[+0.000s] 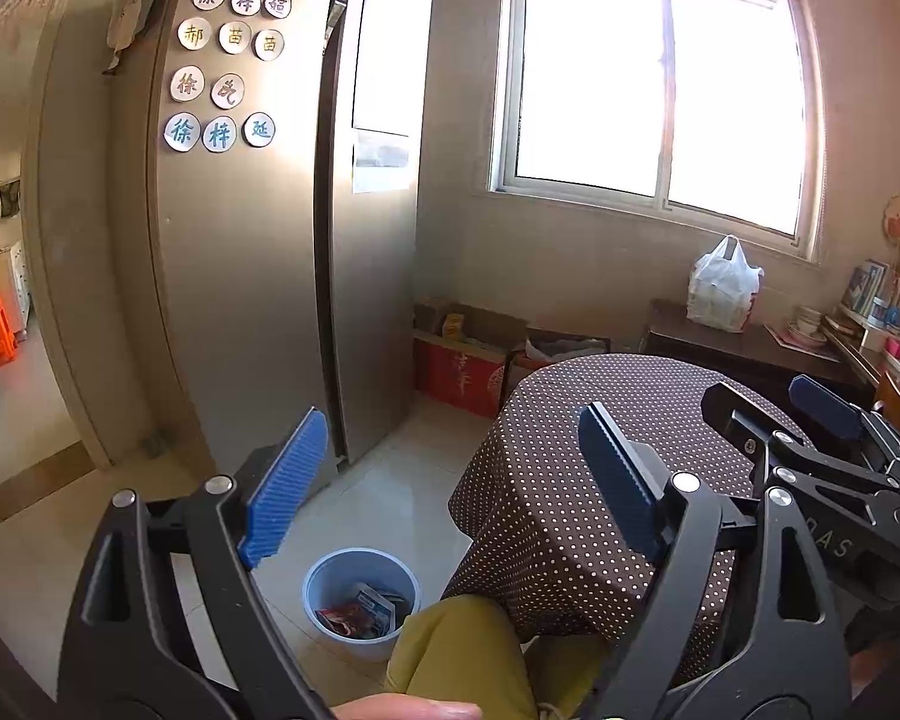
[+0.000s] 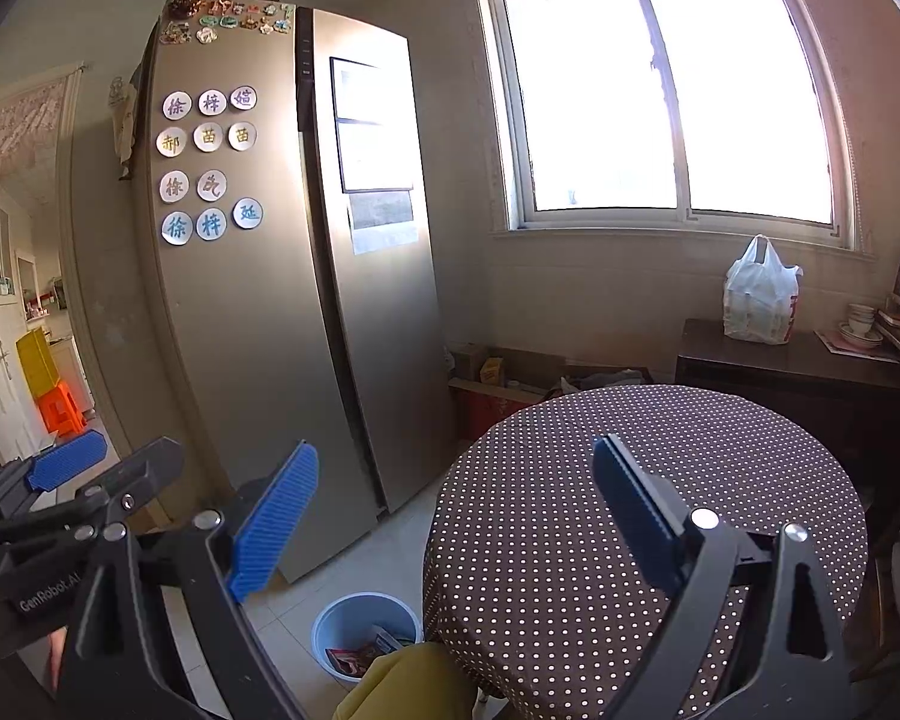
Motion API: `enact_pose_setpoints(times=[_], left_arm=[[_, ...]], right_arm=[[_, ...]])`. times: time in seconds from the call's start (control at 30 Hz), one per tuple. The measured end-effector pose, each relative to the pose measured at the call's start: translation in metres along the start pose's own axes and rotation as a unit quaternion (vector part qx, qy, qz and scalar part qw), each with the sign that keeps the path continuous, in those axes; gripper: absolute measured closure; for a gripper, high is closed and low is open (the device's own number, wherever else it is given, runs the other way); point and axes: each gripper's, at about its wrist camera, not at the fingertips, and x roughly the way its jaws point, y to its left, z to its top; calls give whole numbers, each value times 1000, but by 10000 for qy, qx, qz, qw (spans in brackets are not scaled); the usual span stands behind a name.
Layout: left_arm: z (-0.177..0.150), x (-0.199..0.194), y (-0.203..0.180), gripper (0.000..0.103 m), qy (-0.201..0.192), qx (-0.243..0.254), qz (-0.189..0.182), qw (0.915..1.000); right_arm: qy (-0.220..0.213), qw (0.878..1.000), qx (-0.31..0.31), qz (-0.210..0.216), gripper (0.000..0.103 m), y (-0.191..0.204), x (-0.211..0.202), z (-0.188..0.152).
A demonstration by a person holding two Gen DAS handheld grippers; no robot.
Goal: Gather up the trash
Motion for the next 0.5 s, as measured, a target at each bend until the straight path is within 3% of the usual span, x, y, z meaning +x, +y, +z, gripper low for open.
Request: enact_pose_setpoints(times=[0.5], left_arm=[[-1, -2, 1, 18, -6, -7, -51, 10000]], right_arm=[[1, 10000, 29, 17, 12, 0, -2, -2]])
